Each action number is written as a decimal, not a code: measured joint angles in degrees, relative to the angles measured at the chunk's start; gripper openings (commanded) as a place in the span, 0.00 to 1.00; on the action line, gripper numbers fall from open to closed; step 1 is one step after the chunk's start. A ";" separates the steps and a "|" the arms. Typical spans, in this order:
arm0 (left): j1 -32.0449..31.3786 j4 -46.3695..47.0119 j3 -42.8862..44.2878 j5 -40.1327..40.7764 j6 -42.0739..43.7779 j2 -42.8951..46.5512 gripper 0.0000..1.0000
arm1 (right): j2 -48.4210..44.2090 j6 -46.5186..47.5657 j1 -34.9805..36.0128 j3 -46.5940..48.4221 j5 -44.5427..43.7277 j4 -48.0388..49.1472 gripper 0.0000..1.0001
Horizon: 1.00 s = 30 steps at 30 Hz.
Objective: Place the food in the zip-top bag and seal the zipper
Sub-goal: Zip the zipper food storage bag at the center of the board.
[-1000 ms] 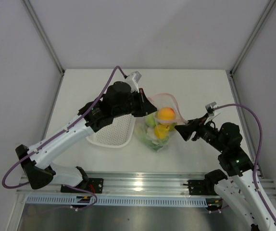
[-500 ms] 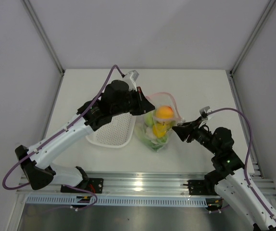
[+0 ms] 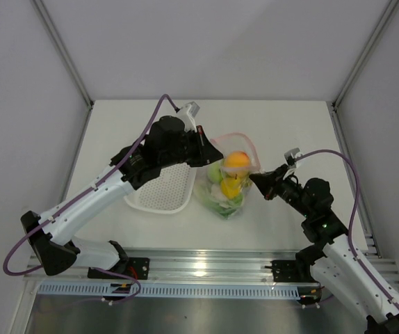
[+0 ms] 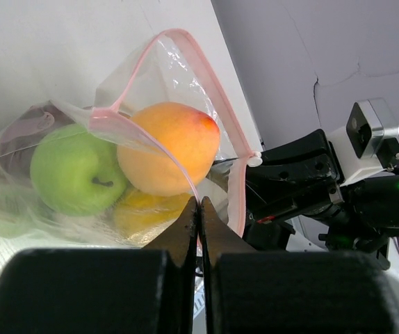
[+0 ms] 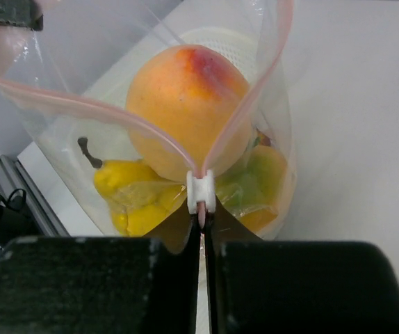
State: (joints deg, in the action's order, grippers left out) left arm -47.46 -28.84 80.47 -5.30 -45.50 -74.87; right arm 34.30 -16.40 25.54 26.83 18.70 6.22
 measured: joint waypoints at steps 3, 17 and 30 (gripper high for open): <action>0.02 0.00 0.00 -0.02 0.02 0.00 0.01 | 0.81 0.50 0.00 0.81 -0.15 -0.17 0.00; 0.02 -2.62 -1.81 2.67 6.71 2.58 0.29 | 0.74 3.34 -0.48 11.17 3.61 -8.00 0.00; 0.02 -4.28 -2.23 3.26 22.64 8.94 0.87 | 5.99 4.70 -0.90 13.53 12.81 -9.40 0.00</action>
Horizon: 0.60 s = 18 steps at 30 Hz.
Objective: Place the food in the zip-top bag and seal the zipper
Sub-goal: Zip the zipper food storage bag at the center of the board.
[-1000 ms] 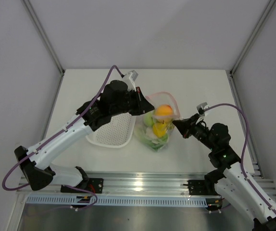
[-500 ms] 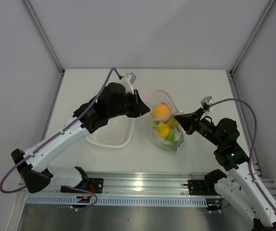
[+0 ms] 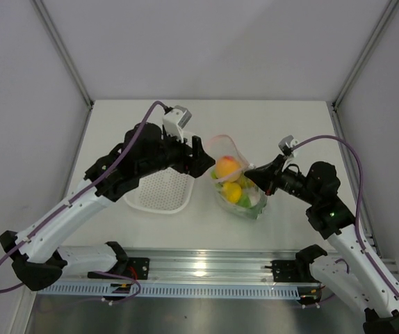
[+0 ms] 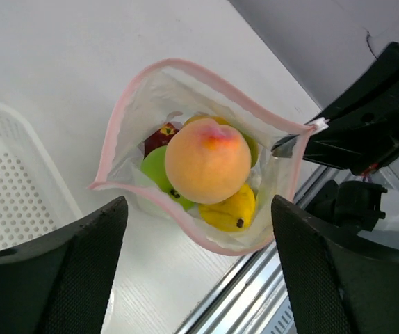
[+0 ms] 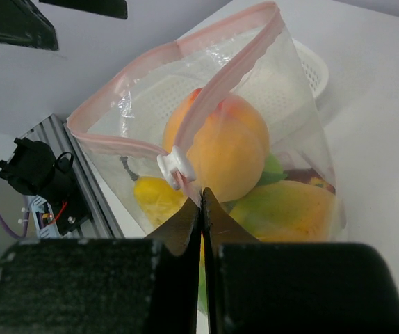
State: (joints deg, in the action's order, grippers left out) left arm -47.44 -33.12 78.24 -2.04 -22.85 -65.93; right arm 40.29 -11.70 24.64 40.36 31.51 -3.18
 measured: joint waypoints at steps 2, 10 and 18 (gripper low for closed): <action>0.00 1.60 0.00 -1.73 3.39 0.87 0.91 | 0.04 0.09 0.00 0.59 0.52 -0.81 0.00; -1.31 11.37 0.00 -14.27 21.51 3.93 0.99 | 1.55 0.42 0.00 2.73 1.16 -2.86 0.00; -1.57 11.54 6.32 -33.00 37.59 -4.24 1.00 | 1.64 0.87 0.00 3.69 1.64 -4.72 0.00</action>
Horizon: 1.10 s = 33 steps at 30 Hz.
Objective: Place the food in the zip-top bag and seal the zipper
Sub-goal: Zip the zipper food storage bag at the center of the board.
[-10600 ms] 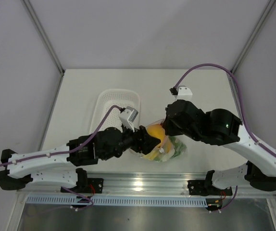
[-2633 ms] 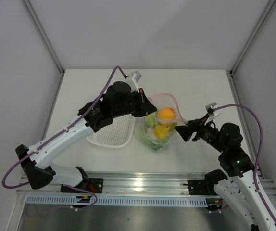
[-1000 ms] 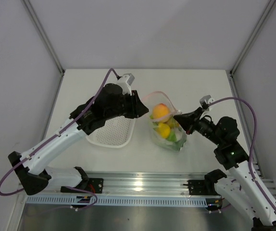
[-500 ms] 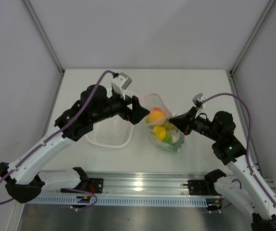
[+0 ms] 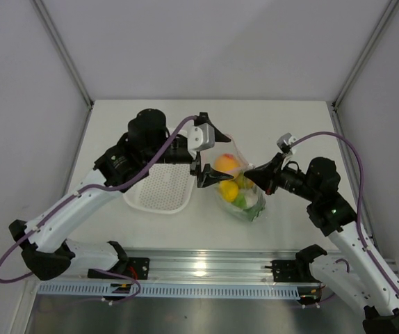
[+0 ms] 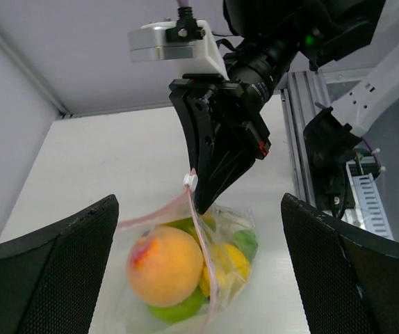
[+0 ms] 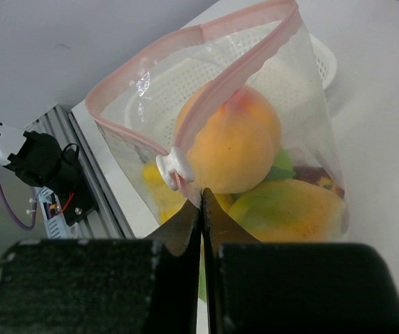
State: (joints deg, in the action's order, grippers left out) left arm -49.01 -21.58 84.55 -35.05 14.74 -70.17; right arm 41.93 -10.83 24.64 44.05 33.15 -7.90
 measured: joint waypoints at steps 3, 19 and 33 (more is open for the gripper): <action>0.00 -0.20 1.40 -4.13 4.50 -3.13 0.99 | 0.04 0.15 0.00 0.39 0.35 -0.79 0.00; 0.26 -9.81 10.71 -12.17 16.15 -19.76 0.91 | 1.25 0.50 0.00 1.90 1.25 -1.73 0.00; 3.02 -9.92 3.23 -13.16 12.63 -17.27 0.46 | 2.14 2.12 0.00 3.72 2.27 -4.28 0.00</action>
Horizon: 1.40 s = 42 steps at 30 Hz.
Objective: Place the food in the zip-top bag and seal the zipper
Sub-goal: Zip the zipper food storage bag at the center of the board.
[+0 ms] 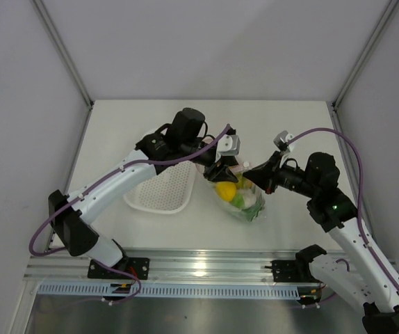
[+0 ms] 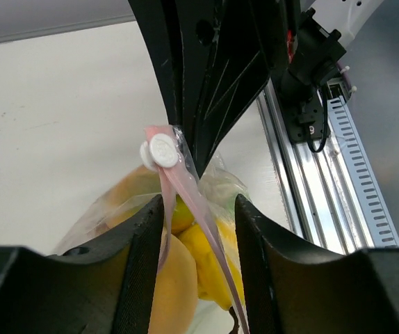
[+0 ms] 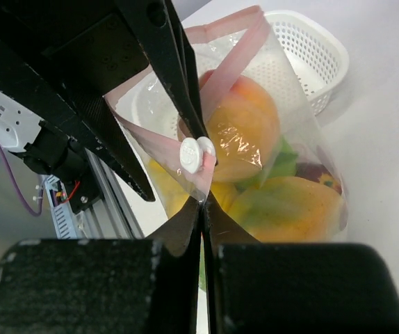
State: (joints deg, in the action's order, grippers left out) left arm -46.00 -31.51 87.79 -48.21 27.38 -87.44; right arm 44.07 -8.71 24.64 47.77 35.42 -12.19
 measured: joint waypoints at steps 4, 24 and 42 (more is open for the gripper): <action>0.50 0.70 -1.03 0.24 -1.73 1.16 0.37 | 0.46 0.04 -0.02 0.44 0.31 -0.07 0.00; 1.55 -0.02 0.17 3.74 -10.99 2.34 0.00 | 5.16 1.42 -0.33 3.91 6.82 -1.14 0.53; 1.57 4.44 -4.04 3.23 -14.49 6.14 0.01 | 12.11 -4.85 -5.66 4.46 21.16 7.80 0.35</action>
State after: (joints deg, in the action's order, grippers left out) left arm -44.42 -27.07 83.74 -44.97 12.88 -81.30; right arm 56.18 -13.56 18.98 52.23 56.58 -4.38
